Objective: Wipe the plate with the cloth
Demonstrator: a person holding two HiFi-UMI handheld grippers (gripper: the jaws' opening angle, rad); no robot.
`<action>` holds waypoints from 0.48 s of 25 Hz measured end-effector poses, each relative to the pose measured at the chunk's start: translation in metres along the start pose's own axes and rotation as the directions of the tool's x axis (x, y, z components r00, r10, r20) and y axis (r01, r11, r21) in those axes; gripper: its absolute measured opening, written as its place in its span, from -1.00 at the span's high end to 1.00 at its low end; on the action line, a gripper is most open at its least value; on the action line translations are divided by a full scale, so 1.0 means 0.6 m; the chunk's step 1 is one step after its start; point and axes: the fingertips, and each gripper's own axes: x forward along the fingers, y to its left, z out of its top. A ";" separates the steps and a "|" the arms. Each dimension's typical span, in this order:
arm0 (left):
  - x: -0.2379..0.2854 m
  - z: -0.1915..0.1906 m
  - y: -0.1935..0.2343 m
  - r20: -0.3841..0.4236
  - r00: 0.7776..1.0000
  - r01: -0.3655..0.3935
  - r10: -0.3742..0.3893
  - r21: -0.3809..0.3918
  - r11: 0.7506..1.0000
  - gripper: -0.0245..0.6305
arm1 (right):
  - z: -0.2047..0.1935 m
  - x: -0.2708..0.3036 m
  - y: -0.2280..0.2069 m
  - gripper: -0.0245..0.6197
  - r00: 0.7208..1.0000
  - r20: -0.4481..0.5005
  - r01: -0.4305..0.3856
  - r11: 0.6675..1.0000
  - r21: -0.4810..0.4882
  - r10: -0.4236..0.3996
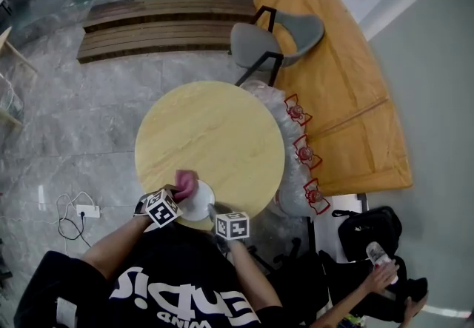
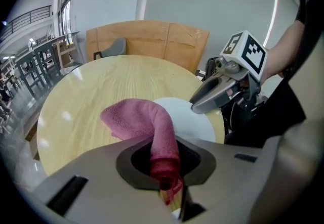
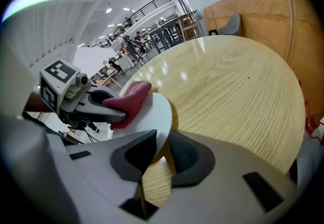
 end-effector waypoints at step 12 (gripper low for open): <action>0.015 0.014 -0.010 -0.025 1.000 0.017 -0.018 -0.014 1.000 0.77 | 0.002 -0.001 -0.002 0.63 0.999 0.047 0.015 0.999 0.032 -0.017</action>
